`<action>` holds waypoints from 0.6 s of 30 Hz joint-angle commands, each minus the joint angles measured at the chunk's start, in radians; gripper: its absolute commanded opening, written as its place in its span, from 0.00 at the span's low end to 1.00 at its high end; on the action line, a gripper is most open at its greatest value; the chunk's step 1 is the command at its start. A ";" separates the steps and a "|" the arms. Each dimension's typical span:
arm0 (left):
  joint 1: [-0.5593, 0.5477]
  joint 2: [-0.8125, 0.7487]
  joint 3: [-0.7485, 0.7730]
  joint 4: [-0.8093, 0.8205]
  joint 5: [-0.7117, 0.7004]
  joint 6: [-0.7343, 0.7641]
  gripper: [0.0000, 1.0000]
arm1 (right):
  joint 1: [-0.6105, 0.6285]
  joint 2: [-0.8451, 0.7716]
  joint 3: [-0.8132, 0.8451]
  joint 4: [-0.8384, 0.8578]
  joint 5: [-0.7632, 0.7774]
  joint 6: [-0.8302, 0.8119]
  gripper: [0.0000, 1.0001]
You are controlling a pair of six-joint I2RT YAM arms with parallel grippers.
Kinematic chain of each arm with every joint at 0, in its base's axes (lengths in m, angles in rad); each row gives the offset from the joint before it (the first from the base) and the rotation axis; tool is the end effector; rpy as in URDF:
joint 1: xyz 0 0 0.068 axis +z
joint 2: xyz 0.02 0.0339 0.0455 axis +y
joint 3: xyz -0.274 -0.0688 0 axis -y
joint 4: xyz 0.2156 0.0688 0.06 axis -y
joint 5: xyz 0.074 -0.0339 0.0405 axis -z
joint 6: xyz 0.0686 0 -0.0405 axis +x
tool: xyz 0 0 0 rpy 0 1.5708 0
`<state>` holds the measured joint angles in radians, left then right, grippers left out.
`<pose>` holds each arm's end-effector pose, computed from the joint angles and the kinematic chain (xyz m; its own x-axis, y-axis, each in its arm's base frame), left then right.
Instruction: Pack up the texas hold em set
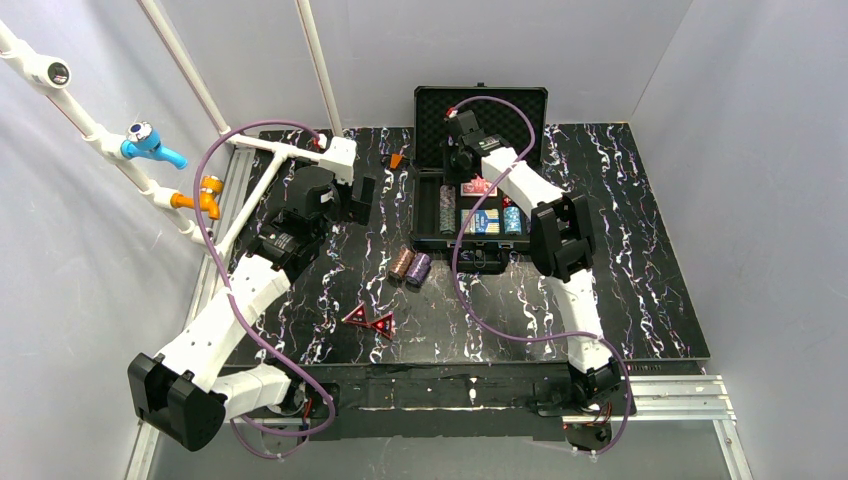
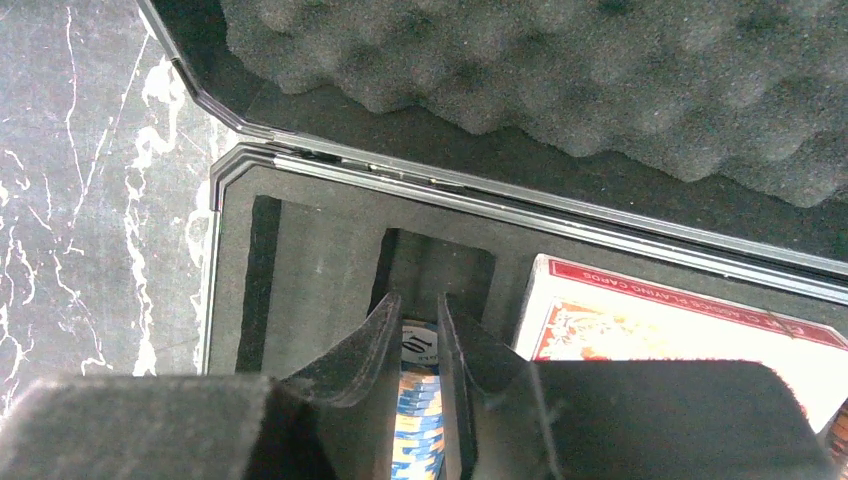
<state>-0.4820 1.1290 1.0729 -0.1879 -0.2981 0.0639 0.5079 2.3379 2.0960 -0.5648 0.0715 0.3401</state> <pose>0.2370 -0.1012 0.3753 -0.2015 0.1743 -0.9639 0.2039 0.9700 0.1328 0.4676 0.2547 0.2145 -0.7421 -0.0323 -0.6695 -0.2062 0.9614 0.1822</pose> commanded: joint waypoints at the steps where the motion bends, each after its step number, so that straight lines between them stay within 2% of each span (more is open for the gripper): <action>1: -0.004 -0.031 0.009 -0.002 0.005 0.006 0.99 | 0.015 -0.069 0.014 -0.126 -0.046 -0.001 0.31; 4: -0.004 -0.037 0.006 -0.001 0.009 0.003 0.99 | 0.017 -0.095 0.028 -0.134 -0.037 -0.005 0.44; 11: -0.004 -0.033 0.006 -0.002 0.014 0.002 0.99 | 0.017 -0.201 0.053 -0.148 -0.014 -0.031 0.68; 18: -0.004 -0.025 0.010 -0.015 0.042 0.011 0.99 | 0.017 -0.410 -0.106 -0.099 0.021 -0.044 0.77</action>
<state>-0.4820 1.1290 1.0729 -0.1890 -0.2821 0.0643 0.5270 2.0899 2.0659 -0.7002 0.0711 0.3149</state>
